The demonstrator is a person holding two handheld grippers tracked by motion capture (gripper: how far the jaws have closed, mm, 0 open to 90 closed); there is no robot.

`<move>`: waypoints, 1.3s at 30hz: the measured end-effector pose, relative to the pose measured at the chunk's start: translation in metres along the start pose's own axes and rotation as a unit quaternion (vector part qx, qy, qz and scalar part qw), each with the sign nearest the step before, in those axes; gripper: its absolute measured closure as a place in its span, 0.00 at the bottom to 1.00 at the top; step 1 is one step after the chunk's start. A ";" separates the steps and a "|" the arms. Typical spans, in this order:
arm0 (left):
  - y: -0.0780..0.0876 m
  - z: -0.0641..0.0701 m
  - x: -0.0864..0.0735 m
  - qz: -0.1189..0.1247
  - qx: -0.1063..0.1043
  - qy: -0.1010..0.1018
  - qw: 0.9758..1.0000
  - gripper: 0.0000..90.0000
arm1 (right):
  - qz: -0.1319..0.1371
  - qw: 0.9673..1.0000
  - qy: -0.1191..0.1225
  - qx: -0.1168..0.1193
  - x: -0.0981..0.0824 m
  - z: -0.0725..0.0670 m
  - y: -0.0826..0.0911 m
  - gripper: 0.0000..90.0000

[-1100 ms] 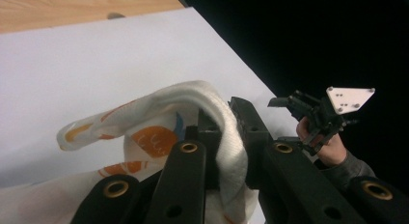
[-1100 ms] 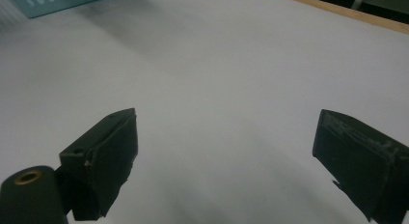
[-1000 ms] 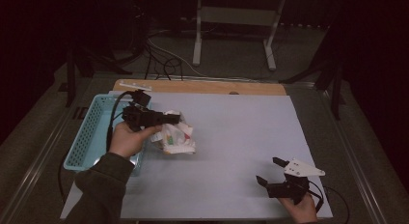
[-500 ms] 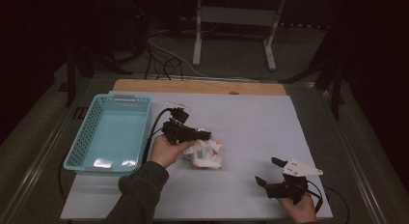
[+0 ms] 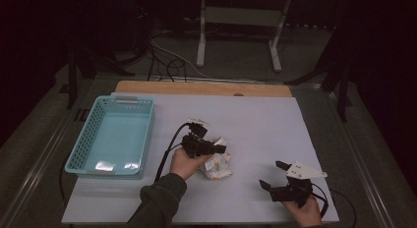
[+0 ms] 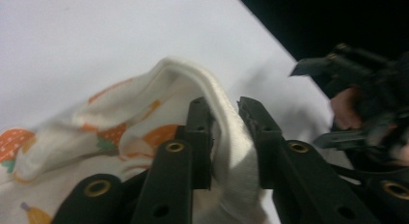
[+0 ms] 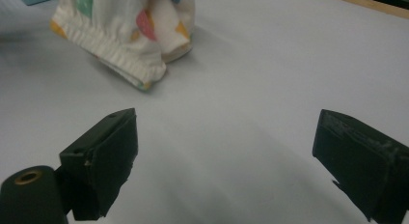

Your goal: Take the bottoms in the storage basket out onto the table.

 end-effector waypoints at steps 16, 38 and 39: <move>-0.011 -0.003 -0.007 0.010 0.020 -0.030 0.999 0.50 | -0.008 1.000 -0.015 0.008 0.000 0.004 -0.009 0.10; 0.051 -0.006 -0.022 0.044 0.038 -0.063 0.996 0.35 | -0.008 0.999 -0.001 0.050 0.024 -0.012 -0.034 0.14; 0.052 -0.006 -0.023 0.043 0.038 -0.063 0.996 0.35 | -0.010 0.999 0.001 0.050 0.025 -0.014 -0.035 0.14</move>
Point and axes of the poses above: each handheld gripper's, and its own axes: y roughly backward along the jaws, x roughly out of its top, z roughly to its right, the point moved 1 cm from there along -y, roughly forward along the jaws, and after that the axes turned 1 degree about y, right-handed, at the moved point
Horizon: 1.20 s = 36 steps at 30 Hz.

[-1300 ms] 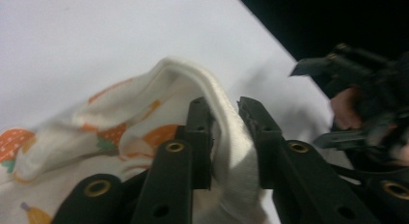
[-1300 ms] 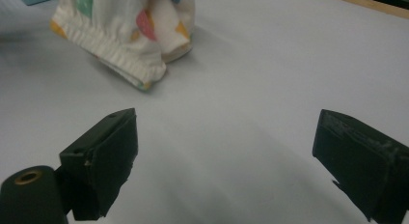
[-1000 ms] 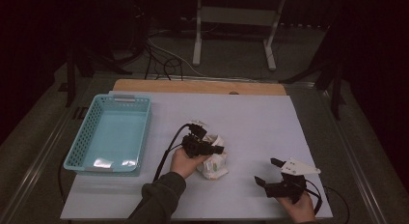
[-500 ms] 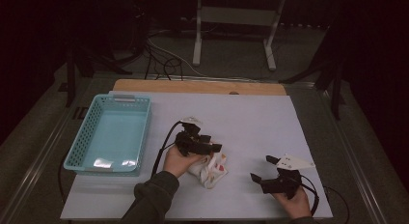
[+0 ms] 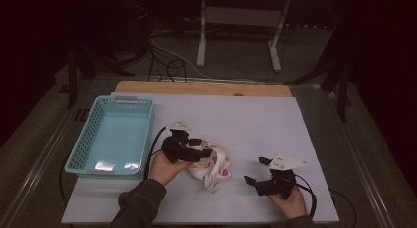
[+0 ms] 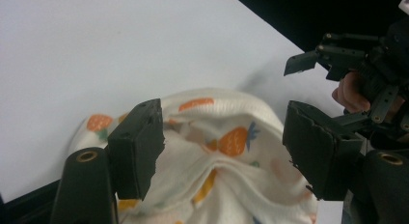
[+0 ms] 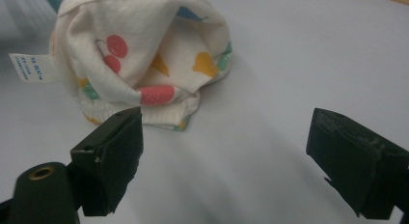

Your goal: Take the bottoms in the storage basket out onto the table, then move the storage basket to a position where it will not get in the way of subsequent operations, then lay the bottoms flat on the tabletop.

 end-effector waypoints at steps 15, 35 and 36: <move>0.010 -0.003 -0.027 0.010 0.017 0.008 1.000 0.29 | -0.010 1.000 0.015 0.021 0.009 -0.012 -0.013 0.16; 0.003 -0.006 -0.059 -0.015 0.021 0.008 1.000 0.56 | -0.026 0.996 0.053 0.072 0.016 -0.030 -0.041 0.41; 0.001 -0.006 -0.060 -0.017 0.021 0.009 1.000 0.58 | -0.035 0.995 0.058 0.073 0.015 -0.030 -0.047 0.43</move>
Point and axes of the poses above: each handheld gripper's, and its own axes: y roughly backward along the jaws, x roughly out of its top, z roughly to its right, the point moved 1 cm from there along -y, roughly forward along the jaws, and after that the axes turned 1 degree about y, right-handed, at the moved point
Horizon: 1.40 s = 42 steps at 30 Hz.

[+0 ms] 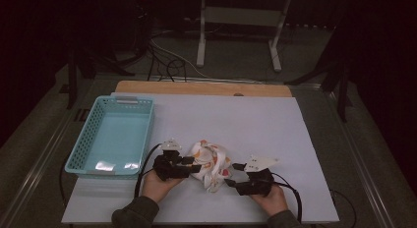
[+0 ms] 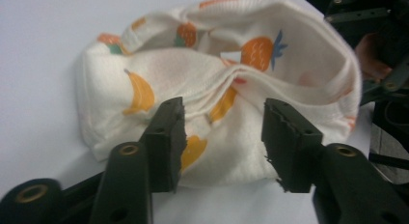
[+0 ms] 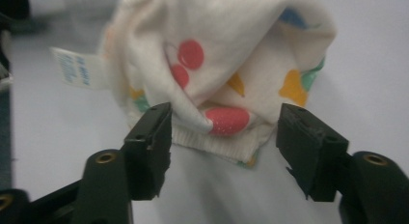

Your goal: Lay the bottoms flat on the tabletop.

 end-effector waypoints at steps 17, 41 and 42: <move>-0.032 -0.008 0.002 -0.054 0.036 -0.006 0.998 0.94 | -0.047 0.999 0.002 0.025 -0.004 0.014 -0.022 0.98; -0.017 0.005 0.013 -0.025 0.017 -0.015 0.999 0.77 | -0.049 0.998 -0.045 -0.004 -0.034 0.032 0.047 0.78; -0.012 0.010 0.012 -0.019 0.002 -0.018 1.000 0.74 | -0.046 0.998 -0.046 -0.005 -0.034 0.031 0.048 0.76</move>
Point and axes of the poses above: each handheld gripper's, and its own axes: y roughly backward along the jaws, x roughly out of its top, z roughly to its right, the point moved 1 cm from there along -y, roughly forward along the jaws, and after that the axes turned 1 degree about y, right-handed, at the moved point
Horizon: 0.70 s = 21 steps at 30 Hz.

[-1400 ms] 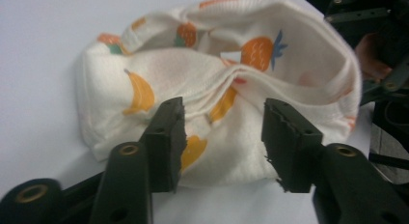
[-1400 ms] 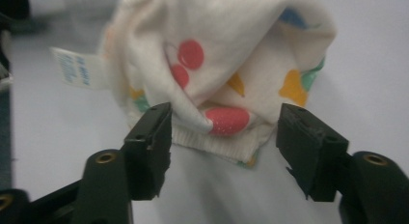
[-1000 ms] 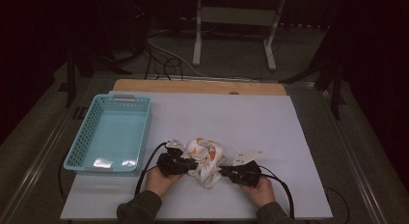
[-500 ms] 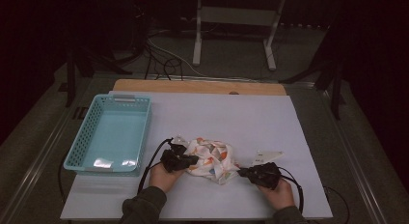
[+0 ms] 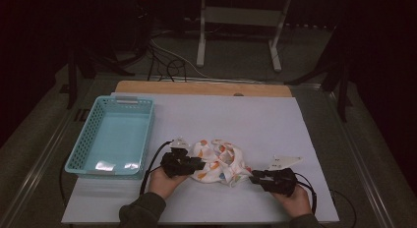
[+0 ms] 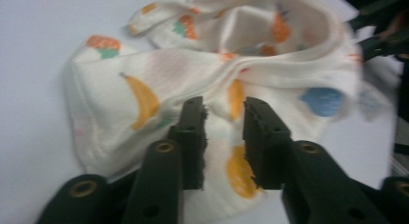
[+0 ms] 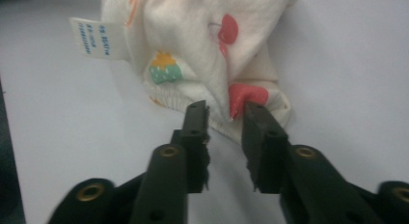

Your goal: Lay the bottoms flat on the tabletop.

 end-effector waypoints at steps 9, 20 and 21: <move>-0.004 0.014 -0.010 -0.020 -0.017 -0.026 0.999 0.47 | 0.008 1.000 0.004 0.011 -0.001 -0.004 0.001 0.64; -0.024 0.020 -0.022 -0.056 -0.014 -0.071 0.996 0.62 | 0.001 1.000 0.021 0.004 0.001 0.003 -0.018 0.76; -0.026 0.020 -0.022 -0.059 -0.009 -0.074 0.995 0.68 | -0.002 1.000 0.018 0.005 0.001 0.002 -0.019 0.80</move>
Point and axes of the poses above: each handheld gripper's, and its own axes: y roughly backward along the jaws, x roughly out of its top, z roughly to its right, the point moved 1 cm from there along -y, roughly forward along the jaws, and after that the axes turned 1 degree about y, right-handed, at the moved point
